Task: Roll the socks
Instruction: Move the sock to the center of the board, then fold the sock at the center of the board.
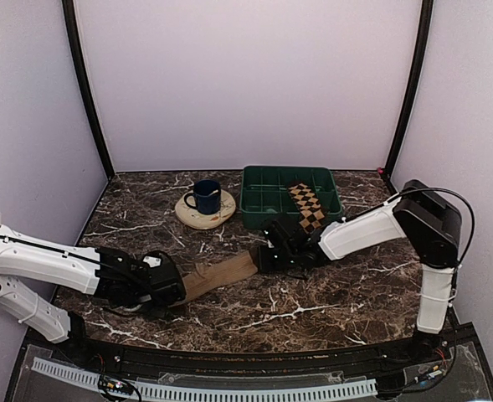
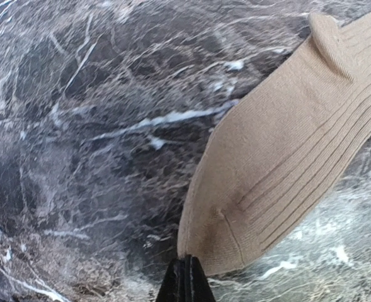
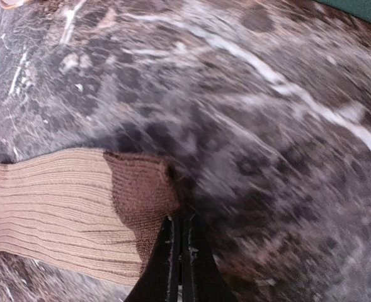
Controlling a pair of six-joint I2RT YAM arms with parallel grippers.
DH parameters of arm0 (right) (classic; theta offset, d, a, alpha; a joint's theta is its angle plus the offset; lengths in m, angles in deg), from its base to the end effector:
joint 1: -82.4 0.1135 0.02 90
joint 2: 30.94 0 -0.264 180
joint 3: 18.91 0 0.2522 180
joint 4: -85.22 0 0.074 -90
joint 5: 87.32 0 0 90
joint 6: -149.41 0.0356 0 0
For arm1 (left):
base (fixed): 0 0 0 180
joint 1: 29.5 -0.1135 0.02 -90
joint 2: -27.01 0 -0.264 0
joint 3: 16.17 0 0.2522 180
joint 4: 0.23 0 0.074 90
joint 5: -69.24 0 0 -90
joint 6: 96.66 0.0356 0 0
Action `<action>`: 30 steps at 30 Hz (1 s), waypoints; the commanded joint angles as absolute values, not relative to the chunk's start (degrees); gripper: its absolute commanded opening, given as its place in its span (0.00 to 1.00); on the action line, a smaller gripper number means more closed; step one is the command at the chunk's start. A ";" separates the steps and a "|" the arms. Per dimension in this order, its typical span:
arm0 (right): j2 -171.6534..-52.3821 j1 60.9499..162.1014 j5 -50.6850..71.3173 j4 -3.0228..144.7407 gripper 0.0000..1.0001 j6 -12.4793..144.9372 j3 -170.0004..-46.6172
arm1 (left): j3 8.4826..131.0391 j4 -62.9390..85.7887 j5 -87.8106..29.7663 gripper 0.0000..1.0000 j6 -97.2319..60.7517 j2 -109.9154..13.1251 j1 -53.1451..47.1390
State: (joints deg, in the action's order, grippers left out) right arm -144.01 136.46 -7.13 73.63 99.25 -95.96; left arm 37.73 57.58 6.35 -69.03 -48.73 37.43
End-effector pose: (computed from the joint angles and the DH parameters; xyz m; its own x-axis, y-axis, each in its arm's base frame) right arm 0.2403 0.3211 0.1275 -0.8008 -0.0290 -0.5983 -0.2831 0.8986 0.3353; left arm 0.0965 -0.1851 0.1716 -0.8759 0.0440 -0.4805 0.0234 0.9985 0.0487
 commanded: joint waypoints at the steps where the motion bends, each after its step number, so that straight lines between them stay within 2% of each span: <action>1: -139.32 136.97 -10.60 72.29 0.00 101.53 -91.38 | 39.76 52.68 8.39 0.00 -63.91 -48.75 37.56; 7: -134.31 136.92 -13.42 73.14 0.00 105.23 -85.17 | 42.76 43.20 7.39 0.00 -55.13 -52.85 37.19; 18: -122.90 137.05 -21.02 72.13 0.00 113.28 -75.08 | 47.32 35.43 3.44 0.00 -44.69 -58.52 31.10; 30: -119.86 141.94 -25.65 67.20 0.00 111.67 -79.66 | 42.53 33.30 1.10 0.00 -45.66 -56.71 30.48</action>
State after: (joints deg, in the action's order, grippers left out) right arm -120.23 139.46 -22.56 68.54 112.36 -76.14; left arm 44.09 33.82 1.87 -45.99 -58.61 30.77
